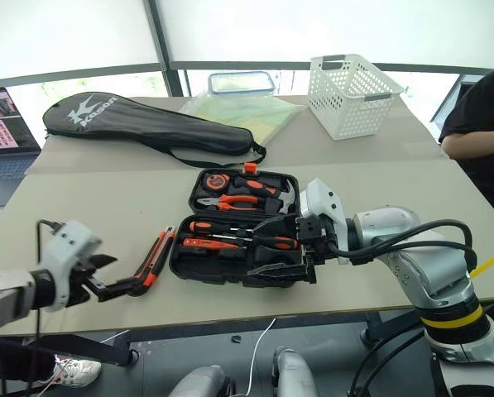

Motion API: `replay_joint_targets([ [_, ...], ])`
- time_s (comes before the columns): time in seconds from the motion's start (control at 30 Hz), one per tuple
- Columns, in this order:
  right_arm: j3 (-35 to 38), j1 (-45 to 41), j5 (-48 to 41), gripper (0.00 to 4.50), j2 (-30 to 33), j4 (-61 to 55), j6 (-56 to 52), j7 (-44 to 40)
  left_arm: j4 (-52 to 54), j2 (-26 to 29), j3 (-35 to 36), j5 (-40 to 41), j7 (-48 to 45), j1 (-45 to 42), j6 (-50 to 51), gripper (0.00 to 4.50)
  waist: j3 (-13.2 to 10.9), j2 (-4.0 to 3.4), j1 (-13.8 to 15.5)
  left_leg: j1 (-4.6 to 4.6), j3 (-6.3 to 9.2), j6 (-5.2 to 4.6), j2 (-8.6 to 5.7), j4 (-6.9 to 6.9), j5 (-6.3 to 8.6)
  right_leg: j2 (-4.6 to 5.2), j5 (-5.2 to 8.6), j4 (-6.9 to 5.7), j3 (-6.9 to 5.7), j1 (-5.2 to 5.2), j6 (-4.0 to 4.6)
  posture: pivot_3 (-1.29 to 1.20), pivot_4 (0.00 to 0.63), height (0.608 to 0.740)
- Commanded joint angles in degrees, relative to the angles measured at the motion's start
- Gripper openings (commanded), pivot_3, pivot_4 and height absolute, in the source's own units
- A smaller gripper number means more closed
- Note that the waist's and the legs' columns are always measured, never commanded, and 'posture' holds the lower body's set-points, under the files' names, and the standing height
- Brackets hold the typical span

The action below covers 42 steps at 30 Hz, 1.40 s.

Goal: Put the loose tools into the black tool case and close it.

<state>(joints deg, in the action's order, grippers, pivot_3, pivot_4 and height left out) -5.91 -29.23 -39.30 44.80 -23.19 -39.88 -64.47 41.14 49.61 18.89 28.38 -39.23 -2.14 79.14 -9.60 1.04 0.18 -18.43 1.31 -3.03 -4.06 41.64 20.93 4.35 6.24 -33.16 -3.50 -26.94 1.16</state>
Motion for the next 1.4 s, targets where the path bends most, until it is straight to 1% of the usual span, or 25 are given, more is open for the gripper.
replay_joint_targets([
  [0.03, 1.82, 0.5, 0.18, 4.5, -0.26, -2.84, 1.81, 0.92, -1.42, -1.13, -4.86, -2.27, 5.59, -2.0, 0.78, 4.45, 0.0, 0.0, 0.01, 0.01, 0.0, 0.01, 0.0, -0.01, 0.0, 0.0, 0.01, 0.02, -0.02, 0.0, 0.02, 0.0, 0.15, 0.74],
  [0.17, 2.87, 1.41, -0.79, 4.5, -0.67, -4.47, 1.21, 2.82, -3.98, -1.31, -10.58, -4.76, 9.36, -2.24, -1.69, 4.45, 0.01, -0.01, -0.02, 0.01, 0.0, 0.06, 0.0, -0.03, -0.01, 0.02, 0.04, 0.03, 0.0, -0.01, 0.06, 0.0, 0.15, 0.74],
  [0.27, 3.2, 1.75, -1.09, 4.5, -0.64, -5.1, 0.97, 3.46, -6.18, -3.01, -11.02, -4.75, 10.56, -3.36, -2.64, 4.45, 0.02, -0.05, 0.37, 0.11, -0.02, 0.38, -0.01, -0.03, 0.1, 0.06, 0.07, 0.06, 0.09, 0.02, 0.09, 0.0, 0.15, 0.74],
  [0.37, 3.22, 1.99, -0.86, 4.5, -0.39, -5.41, 1.04, 3.84, -7.44, -3.98, -11.13, -4.44, 10.66, -3.67, -3.74, 3.75, 0.03, -0.06, 0.61, 0.22, 0.05, 0.43, 0.0, -0.03, 0.06, 0.05, 0.08, 0.04, 0.26, 0.17, 0.11, 0.0, 0.15, 0.74],
  [0.4, 3.24, 2.03, -0.84, 4.5, -0.34, -5.5, 1.04, 3.9, -8.04, -3.67, -11.36, -4.66, 10.53, -3.24, -4.49, 3.42, 0.03, -0.06, 0.61, 0.26, 0.06, 0.41, 0.0, -0.03, 0.05, 0.03, 0.09, 0.03, 0.32, 0.21, 0.11, 0.0, 0.15, 0.74],
  [0.43, 3.32, 2.11, -0.91, 4.5, -0.29, -5.66, 1.01, 3.97, -8.88, -3.52, -11.19, -5.03, 10.69, -2.71, -5.09, 2.99, 0.04, -0.07, 0.6, 0.31, 0.07, 0.41, 0.0, -0.03, 0.05, 0.03, 0.09, 0.02, 0.36, 0.26, 0.1, 0.0, 0.15, 0.74],
  [0.47, 3.39, 2.17, -0.97, 4.5, -0.27, -5.78, 0.99, 4.03, -9.69, -3.46, -10.79, -5.35, 10.94, -2.33, -5.58, 2.68, 0.05, -0.08, 0.56, 0.35, 0.06, 0.39, 0.0, -0.04, 0.04, 0.03, 0.09, 0.01, 0.39, 0.28, 0.1, 0.0, 0.15, 0.74],
  [0.53, 3.55, 2.3, -1.17, 4.5, -0.24, -5.94, 0.74, 4.24, -11.11, -3.16, -9.59, -5.62, 11.06, -1.98, -6.53, 1.89, 0.05, -0.09, 0.53, 0.43, 0.06, 0.36, 0.0, -0.08, 0.03, 0.03, 0.1, 0.01, 0.45, 0.32, 0.09, 0.0, 0.15, 0.74],
  [0.57, 3.74, 2.46, -1.41, 4.5, -0.15, -6.08, 0.43, 4.38, -11.85, -2.78, -8.63, -5.67, 10.88, -1.98, -7.15, 1.71, 0.05, -0.09, 0.52, 0.46, 0.05, 0.35, 0.0, -0.12, 0.02, 0.03, 0.1, 0.02, 0.47, 0.33, 0.09, 0.0, 0.15, 0.74],
  [0.67, 4.78, 3.55, -3.6, 4.5, 1.11, -6.76, -2.46, 4.19, -15.69, 0.29, -5.1, -5.77, 7.21, -3.47, -14.23, 1.71, 0.05, -0.08, 0.49, 0.57, 0.03, 0.37, 0.01, -0.27, 0.0, 0.03, 0.11, 0.02, 0.53, 0.35, 0.11, 0.0, 0.15, 0.74],
  [0.73, 5.71, 4.71, -5.35, 4.5, 2.73, -7.71, -3.68, 2.77, -18.2, 2.04, -3.92, -6.38, 2.28, -6.23, -26.63, 1.71, 0.04, -0.07, 0.48, 0.57, 0.03, 0.39, 0.05, -0.36, -0.03, 0.02, 0.14, 0.03, 0.51, 0.32, 0.17, 0.0, 0.15, 0.74],
  [0.8, 6.65, 5.88, -6.07, 4.5, 4.18, -8.38, -4.06, 2.37, -20.96, 4.15, -3.56, -4.53, -6.53, -11.5, -37.33, 1.71, 0.0, 0.01, 0.99, 0.42, 0.03, 0.24, 0.04, -0.44, -0.13, 0.03, 0.17, 0.04, 0.46, 0.18, 0.22, 0.0, 0.15, 0.74],
  [0.87, 6.99, 6.43, -5.85, 4.5, 4.98, -8.35, -3.7, 2.45, -23.74, 5.94, -5.0, -1.66, -14.48, -16.19, -40.78, 1.71, 0.01, 0.07, 1.3, 0.04, 0.08, 0.26, 0.02, -0.3, -0.15, 0.03, 0.16, 0.04, 0.19, -0.09, 0.25, 0.0, 0.15, 0.74],
  [0.97, 7.45, 7.24, -6.0, 4.5, 5.59, -8.75, -3.54, 2.4, -26.68, 8.55, -10.92, 0.46, -26.84, -21.42, -44.23, 1.71, 0.03, 0.03, 0.74, -0.01, -0.01, 0.24, 0.0, -0.17, -0.15, 0.15, 0.14, 0.04, -0.11, -0.09, 0.23, 0.0, 0.15, 0.74],
  [1.03, 7.93, 7.89, -6.44, 4.5, 5.86, -9.33, -3.87, 2.64, -27.91, 9.92, -16.72, -0.8, -34.87, -24.3, -47.92, 1.71, 0.03, 0.04, 0.29, -0.01, -0.04, 0.23, -0.02, -0.26, -0.15, 0.12, 0.13, 0.04, -0.13, -0.07, 0.21, 0.0, 0.15, 0.74],
  [1.13, 8.75, 8.65, -7.3, 4.5, 6.02, -10.28, -4.52, 3.62, -30.88, 9.55, -24.93, -4.4, -43.95, -29.16, -53.61, 1.71, 0.01, 0.06, -0.02, -0.01, -0.08, 0.23, 0.02, -0.33, -0.15, 0.08, 0.14, 0.07, -0.17, -0.08, 0.23, 0.0, 0.15, 0.74],
  [1.27, 9.86, 9.62, -8.25, 4.5, 6.0, -11.41, -5.05, 5.49, -36.55, 6.35, -32.83, -9.76, -50.28, -34.82, -60.98, 1.71, 0.0, 0.08, 0.24, 0.01, -0.06, 0.24, 0.06, -0.27, -0.15, 0.09, 0.19, 0.12, -0.14, -0.08, 0.34, 0.0, 0.15, 0.74],
  [1.4, 10.41, 10.61, -8.69, 4.5, 5.99, -12.44, -5.0, 7.14, -44.02, 2.15, -38.22, -16.5, -52.37, -39.04, -69.15, 1.71, 0.0, 0.08, 0.53, -0.02, -0.06, 0.16, 0.06, -0.11, -0.13, 0.08, 0.19, 0.08, -0.01, -0.04, 0.34, 0.0, 0.15, 0.74],
])
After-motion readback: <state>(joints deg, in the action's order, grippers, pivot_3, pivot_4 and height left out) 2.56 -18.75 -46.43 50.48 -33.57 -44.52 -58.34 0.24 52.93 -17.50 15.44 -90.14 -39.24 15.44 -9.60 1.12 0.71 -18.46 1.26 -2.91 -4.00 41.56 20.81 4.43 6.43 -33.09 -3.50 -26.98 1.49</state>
